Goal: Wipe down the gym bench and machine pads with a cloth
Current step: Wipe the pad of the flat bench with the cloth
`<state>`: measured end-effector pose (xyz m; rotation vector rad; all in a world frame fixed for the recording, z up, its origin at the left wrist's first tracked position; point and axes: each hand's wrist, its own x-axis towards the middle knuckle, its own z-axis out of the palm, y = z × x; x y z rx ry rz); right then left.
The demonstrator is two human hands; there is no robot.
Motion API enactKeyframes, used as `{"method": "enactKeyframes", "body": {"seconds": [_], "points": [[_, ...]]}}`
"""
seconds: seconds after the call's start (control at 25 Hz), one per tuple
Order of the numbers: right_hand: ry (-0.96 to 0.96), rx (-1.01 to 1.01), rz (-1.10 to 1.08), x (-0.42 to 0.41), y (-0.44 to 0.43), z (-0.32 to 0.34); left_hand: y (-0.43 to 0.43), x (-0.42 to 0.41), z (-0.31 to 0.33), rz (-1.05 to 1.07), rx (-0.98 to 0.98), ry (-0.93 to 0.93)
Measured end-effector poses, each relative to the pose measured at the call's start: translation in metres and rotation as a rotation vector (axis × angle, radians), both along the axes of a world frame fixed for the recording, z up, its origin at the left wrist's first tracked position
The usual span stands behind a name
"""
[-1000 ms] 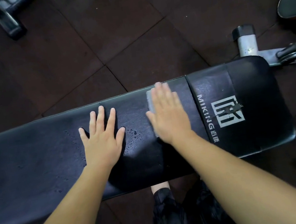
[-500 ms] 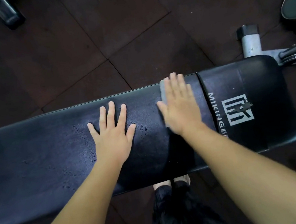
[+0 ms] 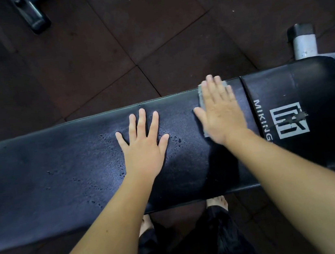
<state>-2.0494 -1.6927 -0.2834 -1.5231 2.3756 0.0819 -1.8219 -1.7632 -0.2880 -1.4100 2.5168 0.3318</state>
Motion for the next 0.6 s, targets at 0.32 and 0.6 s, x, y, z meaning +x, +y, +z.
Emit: {"method": "enactKeyframes", "body": {"seconds": [0.32, 0.6], "points": [[0.046, 0.068, -0.030, -0.018, 0.032, 0.002, -0.030, 0.041, 0.001, -0.158, -0.087, 0.092], [-0.047, -0.029, 0.083, 0.110, -0.028, -0.003, -0.053, 0.067, -0.005, -0.186, -0.088, 0.095]]}}
